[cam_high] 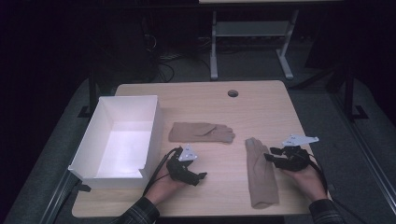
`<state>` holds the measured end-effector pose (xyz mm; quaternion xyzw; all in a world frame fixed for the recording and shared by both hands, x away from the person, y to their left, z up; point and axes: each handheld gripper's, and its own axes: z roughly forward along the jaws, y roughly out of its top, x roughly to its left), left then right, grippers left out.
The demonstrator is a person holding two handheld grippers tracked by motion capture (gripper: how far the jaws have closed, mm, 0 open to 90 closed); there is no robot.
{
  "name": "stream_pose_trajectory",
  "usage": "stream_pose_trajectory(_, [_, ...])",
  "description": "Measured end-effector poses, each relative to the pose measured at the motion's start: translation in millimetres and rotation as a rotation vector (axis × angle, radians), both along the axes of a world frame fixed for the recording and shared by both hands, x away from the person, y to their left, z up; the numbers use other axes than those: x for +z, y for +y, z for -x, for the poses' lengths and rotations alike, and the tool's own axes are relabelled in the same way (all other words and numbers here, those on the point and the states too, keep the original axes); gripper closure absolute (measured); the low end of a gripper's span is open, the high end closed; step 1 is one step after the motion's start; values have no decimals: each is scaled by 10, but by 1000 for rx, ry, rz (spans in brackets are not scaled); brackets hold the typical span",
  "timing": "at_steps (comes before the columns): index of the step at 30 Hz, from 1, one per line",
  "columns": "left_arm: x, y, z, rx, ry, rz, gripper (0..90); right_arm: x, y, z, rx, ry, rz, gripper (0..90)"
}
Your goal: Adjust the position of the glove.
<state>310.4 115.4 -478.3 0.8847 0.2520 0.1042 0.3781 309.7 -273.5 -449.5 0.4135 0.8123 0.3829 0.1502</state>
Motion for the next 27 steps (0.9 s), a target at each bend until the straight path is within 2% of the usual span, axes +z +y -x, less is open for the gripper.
stream_pose_trajectory(6, [3, 2, -3, -2, -5, -5, 124, -111, -201, -182, -111, 6, 1, 324])
stream_pose_trajectory(7, [3, 1, -1, 0, -1, -3, 124, -170, -241, -244, -152, 20, 8, 256])
stream_pose_trajectory(11, [2, 0, 0, 0, 2, -2, 123, -245, -258, -302, -200, 38, 28, 150])
stream_pose_trajectory(15, [2, 0, 0, 0, 3, -2, 123, -300, -259, -309, -210, 36, 62, 139])
stream_pose_trajectory(24, [1, -2, -1, -1, 4, 2, 123, -337, -301, -305, -221, 13, 58, 132])
stream_pose_trajectory(27, [30, -17, -25, -1, 11, -27, 136, -337, -300, -304, -224, 15, 57, 130])
